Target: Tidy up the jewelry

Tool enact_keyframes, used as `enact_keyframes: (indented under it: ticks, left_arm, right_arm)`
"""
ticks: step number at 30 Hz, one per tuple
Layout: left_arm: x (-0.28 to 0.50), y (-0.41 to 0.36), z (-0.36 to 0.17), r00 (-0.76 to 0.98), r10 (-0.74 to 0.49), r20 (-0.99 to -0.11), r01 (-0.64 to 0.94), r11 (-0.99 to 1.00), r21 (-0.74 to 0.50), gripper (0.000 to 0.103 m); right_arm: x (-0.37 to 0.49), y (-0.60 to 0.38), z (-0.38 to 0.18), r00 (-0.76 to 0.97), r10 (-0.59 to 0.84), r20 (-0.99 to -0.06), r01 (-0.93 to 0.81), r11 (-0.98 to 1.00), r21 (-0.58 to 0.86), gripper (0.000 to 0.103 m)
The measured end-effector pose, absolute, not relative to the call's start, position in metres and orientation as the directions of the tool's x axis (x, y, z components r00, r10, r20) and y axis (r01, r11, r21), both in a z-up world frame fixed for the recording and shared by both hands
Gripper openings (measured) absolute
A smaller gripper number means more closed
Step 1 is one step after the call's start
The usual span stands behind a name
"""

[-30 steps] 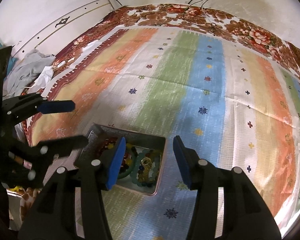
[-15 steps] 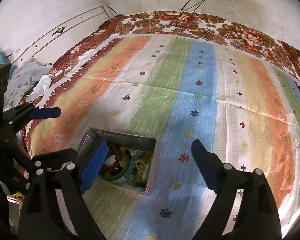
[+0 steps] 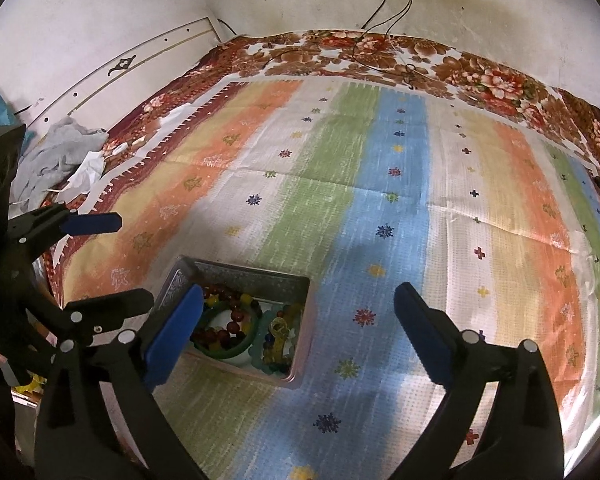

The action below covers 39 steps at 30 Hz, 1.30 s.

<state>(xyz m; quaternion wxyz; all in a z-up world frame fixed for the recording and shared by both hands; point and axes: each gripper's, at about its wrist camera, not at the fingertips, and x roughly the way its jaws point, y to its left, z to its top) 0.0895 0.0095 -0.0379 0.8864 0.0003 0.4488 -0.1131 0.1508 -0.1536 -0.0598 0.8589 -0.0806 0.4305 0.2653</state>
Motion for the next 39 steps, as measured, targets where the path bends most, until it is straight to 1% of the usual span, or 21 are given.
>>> enact_keyframes:
  ticks: [2,7,11,16,24,29,35,39]
  left_arm:
    - [0.086,0.009,-0.036,0.576,-0.202,-0.792,0.202,0.974,-0.101,0.098]
    - [0.084,0.008,-0.038,0.581,-0.196,-0.79,0.195,0.976,-0.098,0.098]
    - [0.085,0.013,-0.051,0.559,-0.15,-0.816,0.16,0.985,-0.072,0.098]
    - [0.082,0.017,-0.054,0.551,-0.146,-0.821,0.152,0.986,-0.073,0.098]
    - [0.071,0.014,-0.044,0.572,-0.167,-0.803,0.159,0.983,-0.091,0.098]
    - [0.062,0.011,-0.04,0.583,-0.152,-0.798,0.147,0.986,-0.08,0.098]
    - [0.048,0.009,-0.033,0.616,-0.143,-0.775,0.134,0.988,-0.075,0.098]
    - [0.043,0.009,-0.032,0.618,-0.131,-0.775,0.101,0.991,-0.086,0.098]
  right_arm:
    - [0.149,-0.155,-0.059,0.494,0.384,-0.78,-0.528,0.845,0.083,0.098]
    - [0.147,-0.16,-0.061,0.511,0.374,-0.774,-0.514,0.855,0.073,0.098]
    - [0.146,-0.16,-0.066,0.496,0.365,-0.788,-0.513,0.855,0.074,0.098]
    - [0.145,-0.161,-0.068,0.488,0.357,-0.797,-0.505,0.86,0.076,0.098]
    - [0.136,-0.161,-0.062,0.497,0.369,-0.786,-0.512,0.855,0.078,0.098]
    - [0.13,-0.164,-0.066,0.499,0.363,-0.787,-0.505,0.86,0.076,0.098]
    - [0.116,-0.167,-0.064,0.521,0.382,-0.763,-0.517,0.853,0.073,0.098]
    - [0.111,-0.172,-0.06,0.524,0.402,-0.751,-0.51,0.854,0.102,0.098]
